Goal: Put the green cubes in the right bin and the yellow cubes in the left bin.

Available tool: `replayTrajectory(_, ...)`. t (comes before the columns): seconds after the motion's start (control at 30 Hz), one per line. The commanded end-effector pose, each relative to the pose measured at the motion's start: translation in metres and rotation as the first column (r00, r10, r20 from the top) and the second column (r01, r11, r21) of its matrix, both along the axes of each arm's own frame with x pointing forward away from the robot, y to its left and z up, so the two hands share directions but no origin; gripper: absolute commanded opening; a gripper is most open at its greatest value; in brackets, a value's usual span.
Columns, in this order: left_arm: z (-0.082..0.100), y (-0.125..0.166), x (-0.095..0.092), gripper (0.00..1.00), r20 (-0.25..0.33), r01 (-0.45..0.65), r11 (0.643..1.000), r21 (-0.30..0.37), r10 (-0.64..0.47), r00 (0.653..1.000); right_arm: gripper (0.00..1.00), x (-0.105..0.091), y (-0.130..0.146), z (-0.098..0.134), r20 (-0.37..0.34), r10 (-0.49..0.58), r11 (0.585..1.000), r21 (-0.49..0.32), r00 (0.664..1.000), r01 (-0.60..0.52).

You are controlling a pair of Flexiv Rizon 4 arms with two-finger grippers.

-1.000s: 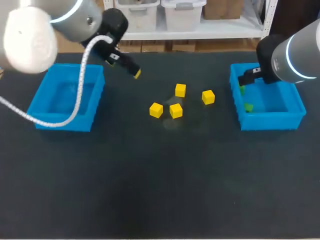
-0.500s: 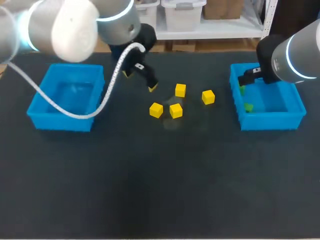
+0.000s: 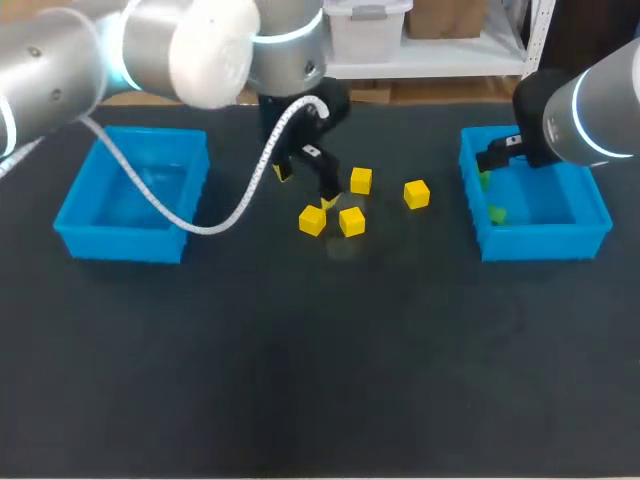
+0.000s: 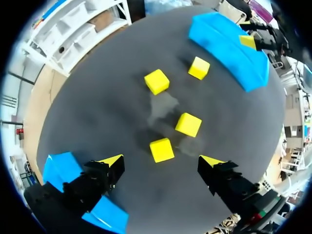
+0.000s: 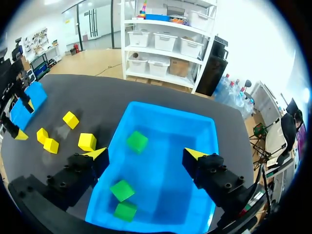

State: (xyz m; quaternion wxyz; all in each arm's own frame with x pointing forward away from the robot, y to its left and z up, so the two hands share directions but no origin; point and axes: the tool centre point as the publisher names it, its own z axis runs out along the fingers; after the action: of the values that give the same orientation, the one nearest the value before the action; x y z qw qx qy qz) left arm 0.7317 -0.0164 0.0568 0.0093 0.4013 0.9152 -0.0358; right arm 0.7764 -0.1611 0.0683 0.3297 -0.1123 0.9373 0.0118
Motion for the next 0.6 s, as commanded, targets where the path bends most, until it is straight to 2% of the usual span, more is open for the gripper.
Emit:
replayTrajectory(0.03,-0.001,-0.004,-0.002,1.00,-0.067,0.014,0.998,0.063,-0.010,0.998,1.00,-0.001,0.000,-0.001,0.004,-0.001,1.000,0.000,1.000,0.001)
replayTrajectory(0.3,-0.019,-0.007,-0.011,1.00,-0.093,0.002,0.995,0.100,0.008,0.996,1.00,-0.001,0.000,-0.001,0.004,-0.001,1.000,0.000,1.000,0.001)
replayTrajectory(0.6,-0.037,-0.009,-0.010,1.00,-0.095,0.004,0.990,0.144,0.009,0.995,1.00,-0.001,0.000,-0.001,0.004,-0.001,1.000,0.000,1.000,0.001)
